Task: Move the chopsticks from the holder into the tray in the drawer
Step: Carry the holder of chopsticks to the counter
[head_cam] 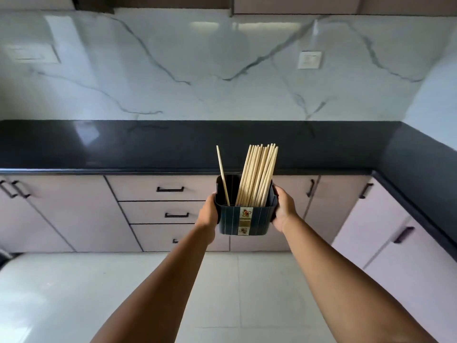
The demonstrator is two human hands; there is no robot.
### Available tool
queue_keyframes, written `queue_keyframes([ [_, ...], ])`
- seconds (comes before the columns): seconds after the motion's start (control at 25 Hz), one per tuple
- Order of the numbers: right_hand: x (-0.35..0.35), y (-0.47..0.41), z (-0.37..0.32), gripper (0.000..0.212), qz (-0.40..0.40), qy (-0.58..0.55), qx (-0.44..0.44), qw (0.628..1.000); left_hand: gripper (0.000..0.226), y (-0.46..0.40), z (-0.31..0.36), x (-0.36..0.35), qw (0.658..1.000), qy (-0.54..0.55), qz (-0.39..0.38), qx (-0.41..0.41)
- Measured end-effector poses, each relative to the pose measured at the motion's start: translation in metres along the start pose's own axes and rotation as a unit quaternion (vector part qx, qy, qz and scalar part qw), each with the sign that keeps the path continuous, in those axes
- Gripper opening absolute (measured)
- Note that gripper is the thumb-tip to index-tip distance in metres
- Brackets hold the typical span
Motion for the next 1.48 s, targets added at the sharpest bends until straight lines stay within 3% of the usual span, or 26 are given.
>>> queue_keyframes([
  [0.36, -0.169, -0.149, 0.048, 0.035, -0.047, 0.000, -0.049, 0.998, 0.032, -0.142, 0.046, 0.148, 0.998, -0.015, 0.041, -0.034],
  [0.68, -0.283, -0.259, 0.053, 0.029, -0.011, -0.034, -0.044, 0.998, 0.035, -0.279, 0.097, 0.247, 0.995, 0.004, 0.095, 0.005],
  [0.96, -0.330, -0.374, 0.058, 0.039, 0.006, -0.018, -0.057, 0.998, 0.039, -0.395, 0.116, 0.278, 0.995, 0.027, 0.093, 0.017],
  [1.12, -0.338, -0.431, 0.066, 0.030, 0.026, -0.013, -0.063, 0.998, 0.041, -0.456, 0.110, 0.286, 0.993, 0.033, 0.104, 0.036],
  [1.32, -0.347, -0.477, 0.080, 0.024, 0.037, -0.007, -0.081, 0.996, 0.040, -0.500, 0.092, 0.295, 0.988, 0.048, 0.124, 0.074],
  [1.48, -0.349, -0.497, 0.094, 0.031, 0.037, 0.003, -0.096, 0.995, 0.045, -0.524, 0.082, 0.298, 0.987, 0.059, 0.115, 0.092],
])
Point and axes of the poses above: each hand's wrist, its own y-axis away from the middle knuckle, its own x-axis out of the back of the hand, z = x × y, the point moved 8 cm from there along -y, towards the middle knuckle, and after that the axes turned 2 degrees about x, right-handed, at the moved point
